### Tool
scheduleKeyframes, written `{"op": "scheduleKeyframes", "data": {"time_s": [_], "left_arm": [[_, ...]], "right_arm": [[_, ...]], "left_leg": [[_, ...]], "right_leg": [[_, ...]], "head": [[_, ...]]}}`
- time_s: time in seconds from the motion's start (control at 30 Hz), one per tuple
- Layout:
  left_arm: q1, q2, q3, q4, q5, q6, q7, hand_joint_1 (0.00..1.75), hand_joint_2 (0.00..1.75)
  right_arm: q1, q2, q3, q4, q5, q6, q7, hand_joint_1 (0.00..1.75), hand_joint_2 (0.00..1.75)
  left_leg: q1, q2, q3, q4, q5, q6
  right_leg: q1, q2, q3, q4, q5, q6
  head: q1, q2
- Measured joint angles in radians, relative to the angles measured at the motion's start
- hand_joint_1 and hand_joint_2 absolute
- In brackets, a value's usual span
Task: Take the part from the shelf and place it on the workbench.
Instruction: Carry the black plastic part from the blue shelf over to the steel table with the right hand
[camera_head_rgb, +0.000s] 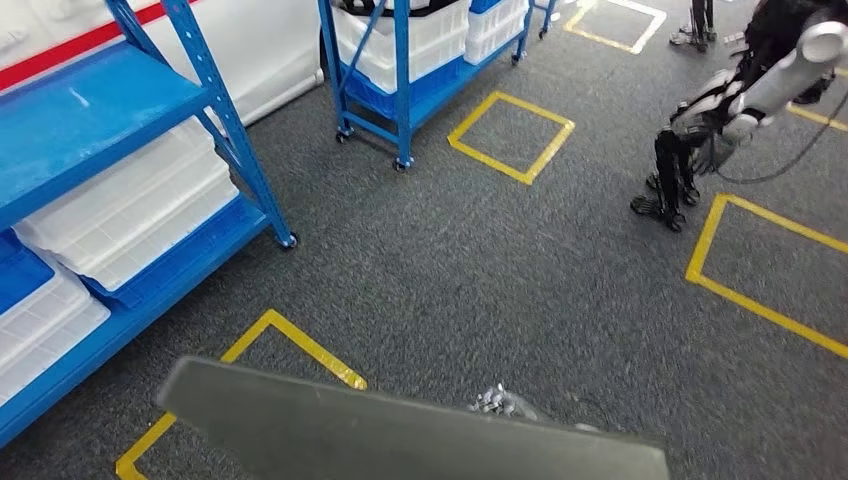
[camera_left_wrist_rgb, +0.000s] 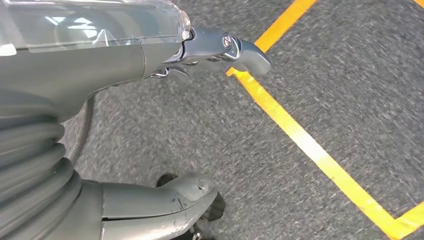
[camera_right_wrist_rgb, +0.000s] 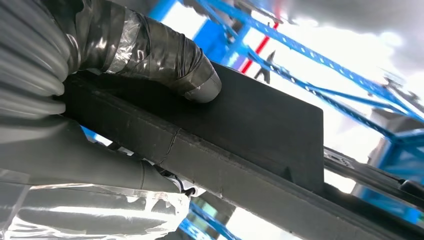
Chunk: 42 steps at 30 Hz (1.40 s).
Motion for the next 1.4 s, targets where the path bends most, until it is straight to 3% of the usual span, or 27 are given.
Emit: {"op": "scheduleKeyframes", "data": {"time_s": [0.07,0.1,0.17,0.23,0.3,0.33,0.37,0.43,0.5,0.6,0.67,0.73,0.77,0.8,0.83,0.87,0.9,0.97,1.03,1.1,1.17,1.23,1.3,1.33,1.37,1.4], "left_arm": [[-0.010,0.000,0.000,0.000,-0.004,0.001,-0.002,0.00,1.75],[-0.017,0.000,0.000,0.000,-0.005,0.002,-0.002,0.00,1.75],[-0.027,0.000,0.000,0.000,-0.006,0.002,-0.002,0.00,1.75],[-0.028,0.003,0.000,0.000,-0.002,0.001,-0.003,0.00,1.75],[-0.028,0.007,0.000,0.000,0.005,0.000,-0.004,0.00,1.75],[-0.029,0.009,0.000,0.000,0.007,-0.001,-0.005,0.00,1.75],[-0.030,0.011,0.000,0.000,0.008,-0.002,-0.005,0.00,1.75],[-0.032,0.014,0.000,0.000,0.009,-0.002,-0.006,0.00,1.75],[-0.033,0.015,0.000,0.000,0.013,-0.003,-0.008,0.00,1.75],[-0.034,0.018,0.000,0.000,0.023,-0.007,-0.014,0.00,1.75],[-0.034,0.023,0.002,0.000,0.036,-0.011,-0.022,0.00,1.75],[-0.027,0.034,0.009,0.000,0.053,-0.013,-0.031,0.00,1.75],[-0.022,0.041,0.014,0.000,0.061,-0.013,-0.035,0.00,1.75],[-0.019,0.048,0.018,0.000,0.065,-0.013,-0.038,0.00,1.75],[-0.017,0.052,0.022,0.000,0.068,-0.013,-0.039,0.00,1.75],[-0.018,0.056,0.024,0.000,0.069,-0.014,-0.039,0.00,1.75],[-0.019,0.059,0.025,0.000,0.070,-0.014,-0.038,0.00,1.75],[-0.021,0.064,0.026,0.000,0.068,-0.014,-0.034,0.00,1.75],[-0.021,0.068,0.026,0.000,0.063,-0.015,-0.029,0.00,1.75],[-0.024,0.070,0.026,0.000,0.059,-0.024,-0.027,0.00,1.75],[-0.027,0.070,0.026,0.000,0.059,-0.034,-0.028,0.00,1.75],[-0.025,0.071,0.026,0.000,0.062,-0.043,-0.030,0.00,1.75],[-0.022,0.071,0.026,0.000,0.065,-0.049,-0.031,0.00,1.75],[-0.022,0.071,0.026,0.000,0.066,-0.050,-0.031,0.00,1.75],[-0.022,0.072,0.026,0.000,0.066,-0.051,-0.031,0.00,1.75],[-0.023,0.072,0.026,0.000,0.066,-0.052,-0.031,0.00,1.75]], "right_arm": [[-0.024,0.024,0.012,0.000,0.011,-0.011,-0.006,1.75,1.75],[-0.033,0.034,0.018,-0.001,0.018,-0.016,-0.009,1.75,1.75],[-0.057,0.045,0.030,-0.002,0.029,-0.024,-0.011,1.75,1.75],[-0.083,0.049,0.043,-0.003,0.032,-0.031,-0.012,1.75,1.75],[-0.099,0.050,0.055,-0.003,0.032,-0.037,-0.012,1.75,1.75],[-0.105,0.050,0.059,-0.003,0.031,-0.039,-0.012,1.75,1.75],[-0.110,0.050,0.062,-0.003,0.031,-0.039,-0.012,1.75,1.75],[-0.122,0.050,0.068,-0.003,0.030,-0.039,-0.012,1.75,1.75],[-0.133,0.051,0.073,-0.003,0.028,-0.040,-0.014,1.75,1.75],[-0.139,0.052,0.080,-0.003,0.024,-0.039,-0.015,1.75,1.75],[-0.147,0.054,0.087,-0.003,0.026,-0.041,-0.016,1.75,1.75],[-0.159,0.063,0.101,-0.002,0.040,-0.050,-0.014,1.75,1.75],[-0.163,0.069,0.111,-0.001,0.049,-0.057,-0.012,1.75,1.75],[-0.165,0.072,0.120,0.000,0.056,-0.066,-0.010,1.75,1.75],[-0.166,0.074,0.127,0.002,0.061,-0.073,-0.009,1.75,1.75],[-0.169,0.074,0.133,0.003,0.064,-0.080,-0.010,1.75,1.75],[-0.172,0.074,0.136,0.004,0.066,-0.087,-0.011,1.75,1.75],[-0.175,0.074,0.140,0.005,0.067,-0.099,-0.016,1.75,1.75],[-0.172,0.073,0.141,0.006,0.065,-0.110,-0.024,1.75,1.75],[-0.162,0.069,0.140,0.005,0.063,-0.121,-0.037,1.75,1.75],[-0.149,0.062,0.136,0.005,0.067,-0.129,-0.054,1.75,1.75],[-0.137,0.058,0.128,0.005,0.080,-0.137,-0.069,1.75,1.75],[-0.125,0.057,0.120,0.005,0.091,-0.144,-0.075,1.75,1.75],[-0.121,0.057,0.117,0.005,0.093,-0.145,-0.076,1.75,1.75],[-0.117,0.057,0.115,0.005,0.095,-0.145,-0.077,1.75,1.75],[-0.115,0.057,0.113,0.005,0.096,-0.145,-0.078,1.75,1.75]], "left_leg": [[-0.001,0.011,0.002,-0.008,0.001,0.007],[0.000,0.022,0.004,-0.012,0.004,0.013],[0.004,0.047,0.010,-0.022,0.010,0.024],[0.001,0.074,0.012,-0.023,0.009,0.029],[-0.001,0.101,0.013,-0.022,0.007,0.029],[-0.001,0.113,0.014,-0.022,0.005,0.028],[-0.001,0.124,0.017,-0.022,0.003,0.026],[-0.003,0.142,0.024,-0.022,-0.003,0.020],[-0.007,0.159,0.029,-0.024,-0.009,0.011],[-0.008,0.177,0.037,-0.028,-0.015,-0.004],[-0.004,0.145,0.023,0.011,-0.047,-0.012],[-0.002,0.100,-0.035,0.132,-0.110,-0.014],[-0.003,0.089,-0.073,0.203,-0.137,-0.014],[-0.003,0.083,-0.102,0.253,-0.146,-0.014],[-0.003,0.080,-0.115,0.265,-0.133,-0.013],[-0.003,0.078,-0.110,0.236,-0.101,-0.012],[-0.002,0.070,-0.087,0.173,-0.056,-0.010],[-0.001,0.035,-0.035,0.045,0.003,-0.005],[-0.003,0.017,-0.014,-0.004,0.012,-0.001],[-0.003,0.034,-0.010,-0.011,0.014,0.008],[0.000,0.054,-0.004,-0.019,0.018,0.022],[-0.001,0.077,-0.001,-0.023,0.018,0.031],[-0.004,0.101,0.000,-0.022,0.015,0.033],[-0.005,0.113,0.001,-0.022,0.013,0.033],[-0.005,0.124,0.004,-0.022,0.011,0.031],[-0.005,0.134,0.008,-0.022,0.007,0.029]], "right_leg": [[-0.003,0.021,-0.011,0.000,0.006,0.013],[-0.002,0.014,-0.013,0.003,0.005,0.019],[-0.001,-0.032,-0.037,0.055,-0.026,0.028],[-0.003,-0.083,-0.095,0.173,-0.085,0.036],[-0.008,-0.097,-0.141,0.262,-0.109,0.041],[-0.010,-0.100,-0.139,0.257,-0.095,0.043],[-0.011,-0.106,-0.116,0.214,-0.064,0.042],[-0.006,-0.140,-0.045,0.078,-0.008,0.035],[0.005,-0.164,-0.008,0.002,0.007,0.021],[0.009,-0.142,-0.007,-0.010,0.006,0.004],[0.004,-0.124,0.000,-0.021,0.011,-0.010],[0.005,-0.104,0.003,-0.025,0.012,-0.021],[0.007,-0.092,0.003,-0.025,0.012,-0.024],[0.008,-0.080,0.003,-0.024,0.012,-0.025],[0.010,-0.069,0.004,-0.023,0.011,-0.026],[0.010,-0.057,0.005,-0.021,0.010,-0.025],[0.010,-0.046,0.007,-0.018,0.009,-0.024],[0.011,-0.025,0.004,-0.009,0.004,-0.018],[0.010,-0.006,-0.003,-0.003,0.003,-0.007],[0.007,0.005,-0.006,-0.004,0.004,0.003],[0.010,-0.025,-0.019,0.028,-0.018,0.013],[0.008,-0.074,-0.071,0.136,-0.079,0.022],[0.002,-0.093,-0.131,0.254,-0.124,0.028],[-0.001,-0.096,-0.142,0.272,-0.120,0.030],[-0.004,-0.099,-0.131,0.249,-0.098,0.031],[-0.005,-0.109,-0.098,0.187,-0.062,0.030]], "head": [[0.000,0.000],[0.000,0.000],[0.000,0.000],[0.000,0.000],[0.000,0.000],[0.000,0.000],[0.000,0.000],[0.001,0.000],[0.000,0.000],[0.000,0.000],[0.000,0.000],[0.000,0.000],[0.000,0.000],[0.000,0.000],[0.000,0.000],[0.000,0.000],[0.000,0.000],[0.000,0.000],[0.000,0.000],[0.000,0.000],[0.000,0.000],[0.000,0.000],[0.000,0.000],[0.000,0.000],[0.000,0.000],[0.000,0.000]]}}
